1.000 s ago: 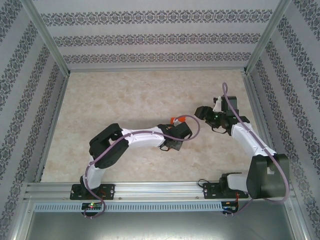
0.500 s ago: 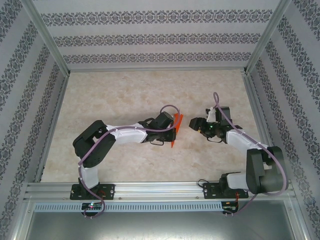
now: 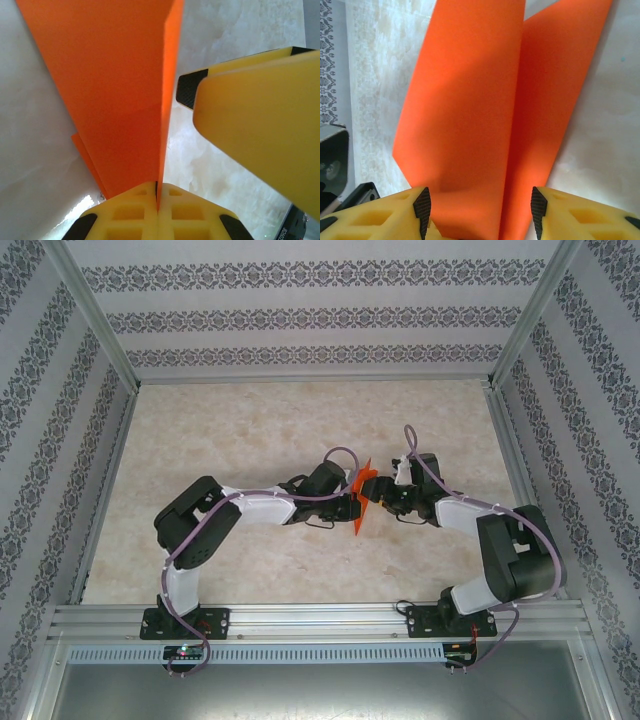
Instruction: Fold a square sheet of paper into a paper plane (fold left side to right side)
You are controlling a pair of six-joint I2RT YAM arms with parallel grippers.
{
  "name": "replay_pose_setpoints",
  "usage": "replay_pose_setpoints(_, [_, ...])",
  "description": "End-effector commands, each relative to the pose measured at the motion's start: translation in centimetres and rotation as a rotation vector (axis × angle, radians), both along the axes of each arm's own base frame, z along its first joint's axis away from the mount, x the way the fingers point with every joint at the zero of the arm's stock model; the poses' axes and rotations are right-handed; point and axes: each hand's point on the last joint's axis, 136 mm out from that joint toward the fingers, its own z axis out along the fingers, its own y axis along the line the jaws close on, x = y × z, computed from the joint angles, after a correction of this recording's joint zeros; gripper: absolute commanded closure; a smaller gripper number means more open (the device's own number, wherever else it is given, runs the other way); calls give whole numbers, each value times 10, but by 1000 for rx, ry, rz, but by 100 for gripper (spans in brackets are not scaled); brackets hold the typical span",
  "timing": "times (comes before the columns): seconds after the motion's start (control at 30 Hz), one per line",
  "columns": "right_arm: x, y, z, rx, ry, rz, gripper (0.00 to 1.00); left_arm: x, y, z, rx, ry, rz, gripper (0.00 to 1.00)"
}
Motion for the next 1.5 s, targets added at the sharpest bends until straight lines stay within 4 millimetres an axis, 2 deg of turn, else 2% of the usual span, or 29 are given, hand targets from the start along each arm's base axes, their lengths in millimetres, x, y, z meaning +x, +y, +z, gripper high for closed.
replay_pose_setpoints(0.0, [12,2,6,-1,-31,-17,42,6,-4,-1,-45,17,9,96])
replay_pose_setpoints(0.2, [12,3,-2,-6,-10,-10,42,7,-6,-1,-54,17,4,96])
replay_pose_setpoints(0.57, [24,2,-11,-16,27,-23,44,6,-9,-7,-68,38,-1,96])
replay_pose_setpoints(0.77, [22,-3,-20,-67,70,-27,45,5,-11,-10,-76,51,1,95])
replay_pose_setpoints(1.1, [13,-5,-45,-109,180,-14,49,6,-11,-9,-80,52,2,90])
replay_pose_setpoints(1.3, [12,-6,-50,-118,195,-15,49,6,-9,-4,-86,44,3,86])
replay_pose_setpoints(1.47, [11,-7,-52,-125,200,-12,49,6,-5,5,-104,35,3,76])
